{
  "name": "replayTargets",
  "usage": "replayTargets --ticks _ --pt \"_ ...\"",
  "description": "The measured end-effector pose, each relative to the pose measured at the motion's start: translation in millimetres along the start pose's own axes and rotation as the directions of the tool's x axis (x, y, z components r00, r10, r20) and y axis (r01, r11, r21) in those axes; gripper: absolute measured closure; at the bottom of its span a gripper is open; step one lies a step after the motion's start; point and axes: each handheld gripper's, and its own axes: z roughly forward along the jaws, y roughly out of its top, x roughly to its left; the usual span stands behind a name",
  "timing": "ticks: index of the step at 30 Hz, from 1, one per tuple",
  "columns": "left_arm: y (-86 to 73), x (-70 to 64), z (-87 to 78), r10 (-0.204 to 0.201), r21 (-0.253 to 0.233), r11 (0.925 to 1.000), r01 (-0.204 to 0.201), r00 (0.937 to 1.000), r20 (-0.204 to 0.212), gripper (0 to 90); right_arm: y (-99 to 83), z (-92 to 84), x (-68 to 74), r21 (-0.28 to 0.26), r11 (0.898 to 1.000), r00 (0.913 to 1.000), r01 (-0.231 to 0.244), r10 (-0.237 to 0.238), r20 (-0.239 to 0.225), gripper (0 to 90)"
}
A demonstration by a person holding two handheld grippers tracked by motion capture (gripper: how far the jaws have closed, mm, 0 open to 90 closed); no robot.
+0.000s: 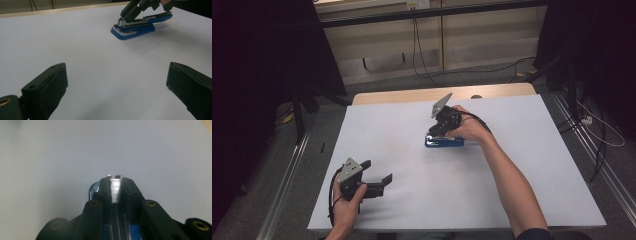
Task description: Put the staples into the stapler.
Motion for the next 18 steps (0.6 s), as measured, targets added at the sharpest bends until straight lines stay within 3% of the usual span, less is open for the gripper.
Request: replayTargets --ticks 18 --pt "-0.1 0.7 -1.3 -0.001 -0.003 1.0 0.001 1.0 -0.006 3.8 -0.7 -0.1 0.0 -0.001 0.999 0.9992 -0.037 0.037 0.012 74.5"
